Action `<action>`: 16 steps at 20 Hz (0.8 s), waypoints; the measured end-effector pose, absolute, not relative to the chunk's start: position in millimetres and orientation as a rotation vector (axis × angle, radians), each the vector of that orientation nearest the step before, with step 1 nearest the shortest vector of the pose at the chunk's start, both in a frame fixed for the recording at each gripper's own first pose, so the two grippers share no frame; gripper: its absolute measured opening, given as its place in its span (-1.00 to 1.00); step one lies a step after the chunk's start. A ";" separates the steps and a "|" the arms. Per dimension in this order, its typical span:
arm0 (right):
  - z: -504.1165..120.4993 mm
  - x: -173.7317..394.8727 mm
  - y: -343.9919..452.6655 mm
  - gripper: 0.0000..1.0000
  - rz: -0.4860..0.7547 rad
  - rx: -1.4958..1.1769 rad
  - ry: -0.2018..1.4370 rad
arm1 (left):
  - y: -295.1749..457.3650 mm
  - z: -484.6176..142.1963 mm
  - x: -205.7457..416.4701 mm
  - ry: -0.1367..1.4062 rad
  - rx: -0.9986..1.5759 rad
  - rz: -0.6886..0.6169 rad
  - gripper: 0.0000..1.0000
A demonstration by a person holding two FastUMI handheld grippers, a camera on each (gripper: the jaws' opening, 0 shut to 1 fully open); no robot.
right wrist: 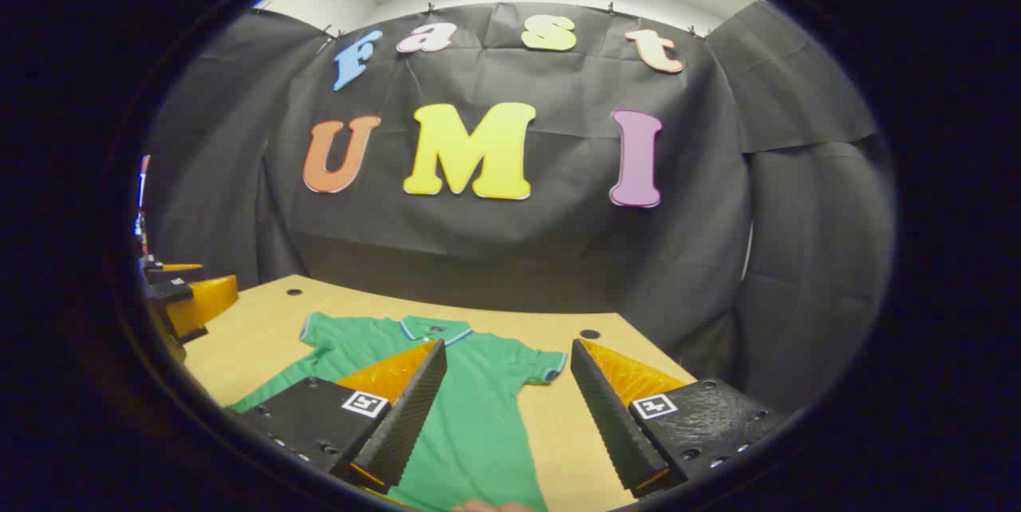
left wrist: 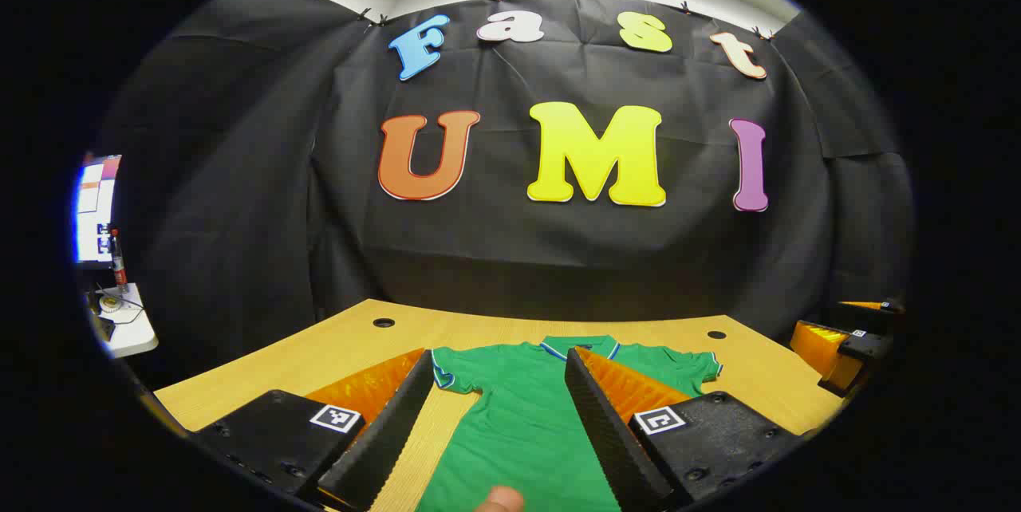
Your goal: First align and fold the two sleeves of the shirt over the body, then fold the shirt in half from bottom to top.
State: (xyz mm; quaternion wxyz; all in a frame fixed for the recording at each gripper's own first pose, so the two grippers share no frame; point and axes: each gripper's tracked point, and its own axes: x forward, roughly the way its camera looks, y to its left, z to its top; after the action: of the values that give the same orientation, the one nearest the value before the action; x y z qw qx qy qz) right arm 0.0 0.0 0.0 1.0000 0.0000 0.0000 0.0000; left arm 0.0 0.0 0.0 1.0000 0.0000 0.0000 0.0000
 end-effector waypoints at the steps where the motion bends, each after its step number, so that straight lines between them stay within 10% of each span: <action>1: -1.0 -1.0 0.0 0.93 -0.004 -0.002 0.002 | -0.7 3.1 -1.5 -0.010 0.000 -0.002 1.00; 16: -22.0 5.4 -4.9 0.90 0.001 -0.008 0.045 | -8.9 -4.9 -0.1 0.008 -0.001 -0.011 1.00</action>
State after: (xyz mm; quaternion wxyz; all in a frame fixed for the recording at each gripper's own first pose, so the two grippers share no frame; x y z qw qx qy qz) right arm 5.4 -4.9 -22.0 0.9997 -0.0042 0.0223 0.0003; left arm -0.1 -8.9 -4.9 1.0000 -0.0005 0.0042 -0.0053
